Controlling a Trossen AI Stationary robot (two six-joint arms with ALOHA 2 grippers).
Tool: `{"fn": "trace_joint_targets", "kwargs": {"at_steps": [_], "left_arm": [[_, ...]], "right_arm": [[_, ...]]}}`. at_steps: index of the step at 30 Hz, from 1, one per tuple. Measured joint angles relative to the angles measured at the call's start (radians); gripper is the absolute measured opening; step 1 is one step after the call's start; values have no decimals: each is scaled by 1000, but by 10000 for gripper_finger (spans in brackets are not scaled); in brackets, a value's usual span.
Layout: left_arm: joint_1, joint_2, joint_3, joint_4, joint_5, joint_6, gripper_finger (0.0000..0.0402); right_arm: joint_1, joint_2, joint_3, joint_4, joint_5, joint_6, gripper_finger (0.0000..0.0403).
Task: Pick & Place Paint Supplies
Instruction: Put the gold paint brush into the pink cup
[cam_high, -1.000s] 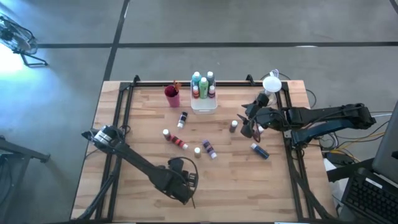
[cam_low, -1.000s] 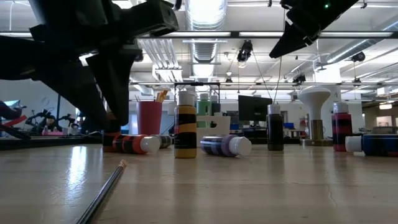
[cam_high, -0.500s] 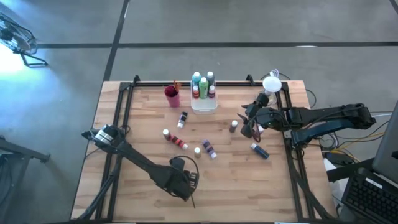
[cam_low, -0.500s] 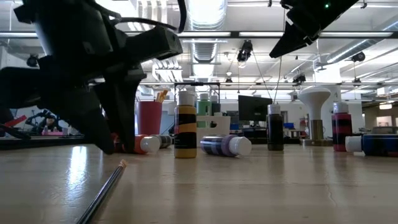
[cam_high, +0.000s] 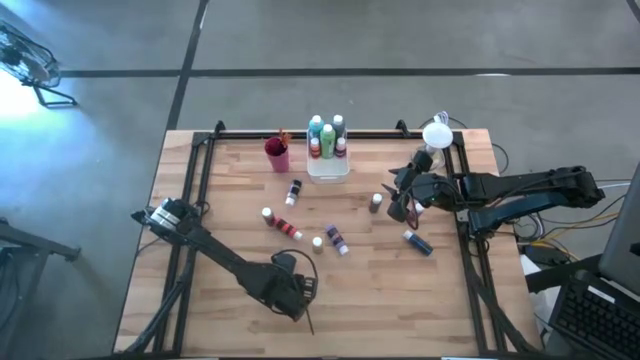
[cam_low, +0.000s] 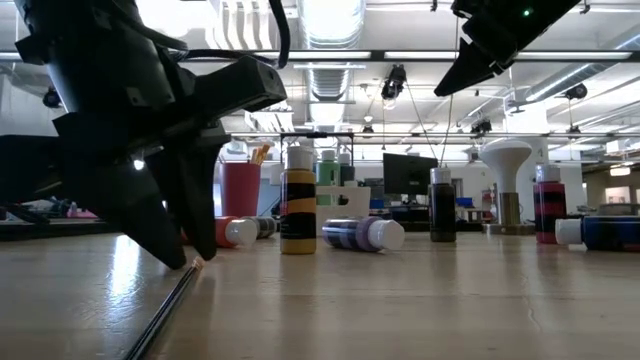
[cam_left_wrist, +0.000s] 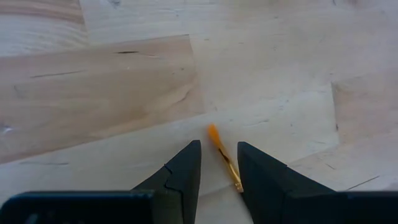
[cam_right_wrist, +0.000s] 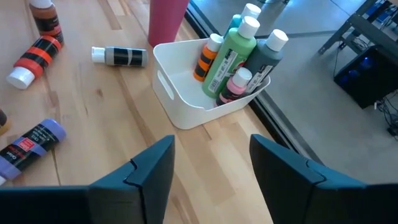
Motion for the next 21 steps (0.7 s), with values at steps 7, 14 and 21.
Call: {"fn": "trace_joint_targets", "kwargs": {"at_steps": [7,14,21], "left_arm": [[3,2,-1,4,-15,6,113],[12,4,-2,2,-20,27,112],[16,5,-3,-2,-25,29,90]], "right_arm": [[0,0,0,0,0,-1,216],[0,0,0,0,0,-10,205],[0,0,0,0,0,-15,187]]}}
